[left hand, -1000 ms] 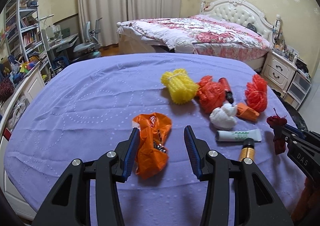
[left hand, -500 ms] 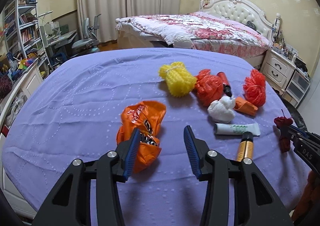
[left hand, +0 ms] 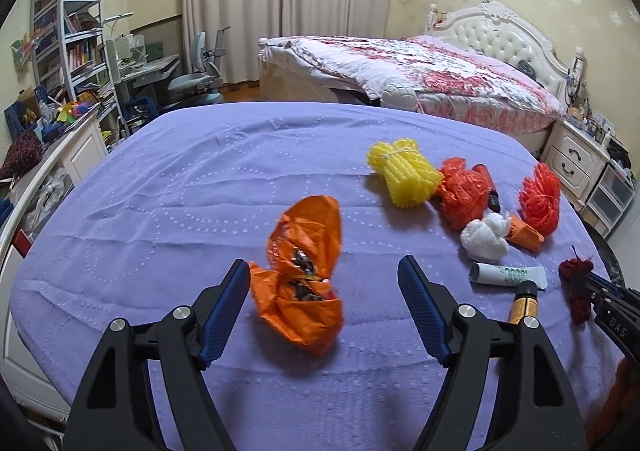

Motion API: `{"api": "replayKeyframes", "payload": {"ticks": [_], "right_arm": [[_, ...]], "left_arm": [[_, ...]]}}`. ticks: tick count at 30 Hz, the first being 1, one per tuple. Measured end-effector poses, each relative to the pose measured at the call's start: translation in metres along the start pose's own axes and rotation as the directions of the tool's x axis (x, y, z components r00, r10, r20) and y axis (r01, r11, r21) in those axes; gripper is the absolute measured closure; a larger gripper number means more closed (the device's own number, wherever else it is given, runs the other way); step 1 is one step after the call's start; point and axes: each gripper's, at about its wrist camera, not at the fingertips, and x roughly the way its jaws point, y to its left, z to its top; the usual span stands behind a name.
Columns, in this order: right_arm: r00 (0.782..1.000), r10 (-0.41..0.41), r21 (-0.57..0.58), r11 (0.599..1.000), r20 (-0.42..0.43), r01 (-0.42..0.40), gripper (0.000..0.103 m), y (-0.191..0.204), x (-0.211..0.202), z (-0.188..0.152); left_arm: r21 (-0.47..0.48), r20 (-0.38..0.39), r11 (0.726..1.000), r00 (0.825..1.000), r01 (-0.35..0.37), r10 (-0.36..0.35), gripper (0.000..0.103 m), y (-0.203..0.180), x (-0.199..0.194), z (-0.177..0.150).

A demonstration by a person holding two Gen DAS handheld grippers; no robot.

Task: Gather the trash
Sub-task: 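Grasp the dark red ribbon with the right gripper while the left gripper lifts the orange bag, then carry the orange bag and red ribbon over the black bin and open both grippers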

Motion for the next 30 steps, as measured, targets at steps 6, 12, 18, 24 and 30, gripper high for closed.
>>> {"api": "replayKeyframes", "payload": {"ticks": [6, 12, 18, 24, 30], "right_arm": [[1.0, 0.002, -0.012, 1.0, -0.001, -0.002, 0.084, 0.005, 0.002, 0.0], [1.0, 0.002, -0.013, 1.0, -0.001, -0.002, 0.084, 0.006, 0.002, -0.001], [1.0, 0.002, -0.014, 1.0, -0.002, -0.002, 0.084, 0.006, 0.002, -0.001], [1.0, 0.005, -0.015, 1.0, -0.002, -0.005, 0.084, 0.007, 0.002, 0.0], [1.0, 0.008, -0.02, 1.0, 0.014, -0.007, 0.084, 0.008, -0.004, 0.001]], "left_arm": [[-0.014, -0.011, 1.0, 1.0, -0.021, 0.021, 0.028, 0.011, 0.005, 0.001], [-0.009, -0.082, 1.0, 0.996, -0.03, 0.029, 0.028, 0.014, 0.023, -0.001], [-0.046, -0.134, 0.999, 0.991, 0.007, -0.013, 0.054, 0.021, 0.03, -0.006], [-0.037, -0.116, 0.999, 0.993, 0.017, -0.021, 0.058, 0.018, 0.023, -0.007], [-0.021, -0.062, 0.999, 0.997, 0.051, -0.052, 0.059, 0.003, 0.006, -0.001]]}}
